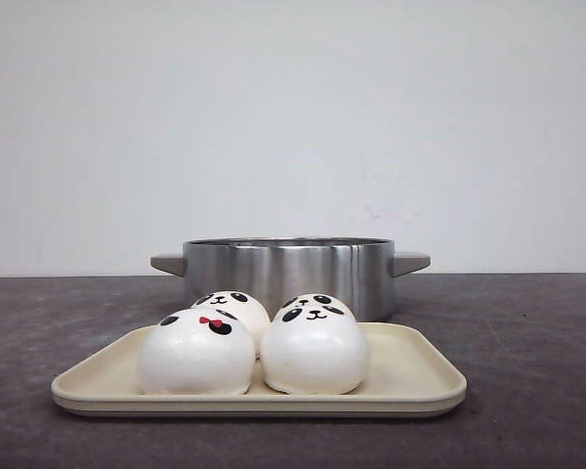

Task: Steam buns

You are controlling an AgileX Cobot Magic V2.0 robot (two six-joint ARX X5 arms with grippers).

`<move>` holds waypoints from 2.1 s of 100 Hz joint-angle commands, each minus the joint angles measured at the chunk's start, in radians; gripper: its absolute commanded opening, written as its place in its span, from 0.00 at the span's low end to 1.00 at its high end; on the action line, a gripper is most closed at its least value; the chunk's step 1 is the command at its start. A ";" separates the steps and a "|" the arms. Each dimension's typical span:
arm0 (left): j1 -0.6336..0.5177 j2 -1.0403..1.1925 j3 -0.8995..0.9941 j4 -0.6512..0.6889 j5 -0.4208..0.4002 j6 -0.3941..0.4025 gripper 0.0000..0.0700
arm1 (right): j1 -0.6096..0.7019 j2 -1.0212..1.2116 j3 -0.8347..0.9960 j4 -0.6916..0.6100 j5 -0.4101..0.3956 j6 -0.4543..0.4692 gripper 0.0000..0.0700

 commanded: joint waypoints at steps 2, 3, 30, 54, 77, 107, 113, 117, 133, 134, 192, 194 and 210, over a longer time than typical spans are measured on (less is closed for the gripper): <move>0.003 -0.001 -0.018 -0.005 0.003 -0.002 0.02 | 0.000 -0.001 -0.002 0.011 0.003 -0.007 0.01; 0.003 -0.001 -0.018 -0.005 0.003 -0.002 0.02 | 0.000 -0.001 -0.002 0.011 0.003 -0.007 0.01; 0.003 -0.001 -0.018 -0.005 0.003 -0.002 0.02 | 0.000 -0.001 -0.002 0.011 0.003 -0.007 0.01; 0.003 -0.001 -0.018 -0.005 0.003 -0.002 0.02 | 0.000 -0.001 -0.002 0.011 0.003 -0.007 0.01; 0.003 -0.001 -0.018 -0.006 0.003 -0.002 0.02 | 0.000 -0.001 -0.002 0.011 0.003 -0.007 0.01; 0.003 -0.001 -0.018 -0.006 0.003 -0.002 0.02 | 0.000 -0.001 -0.002 0.012 -0.003 0.013 0.01; 0.003 -0.001 -0.018 -0.005 0.003 -0.002 0.02 | 0.000 -0.001 -0.002 0.019 -0.016 0.040 0.01; 0.003 -0.001 -0.018 -0.005 0.003 -0.002 0.02 | 0.000 -0.001 -0.002 0.031 -0.027 0.055 0.01; 0.003 -0.001 -0.018 -0.002 0.005 -0.007 0.02 | 0.000 -0.001 -0.002 0.102 -0.058 0.145 0.01; 0.003 -0.001 -0.018 -0.002 0.006 -0.012 0.02 | 0.000 -0.001 -0.002 0.106 -0.058 0.151 0.01; 0.002 0.101 0.332 0.003 0.233 -0.407 0.02 | 0.000 0.114 0.456 -0.030 -0.209 0.134 0.01; 0.002 0.125 0.366 -0.010 0.239 -0.396 0.02 | 0.000 0.134 0.490 -0.042 -0.209 0.118 0.01; 0.002 0.357 0.676 -0.142 0.303 -0.216 0.02 | 0.000 0.301 0.752 -0.114 -0.217 0.070 0.01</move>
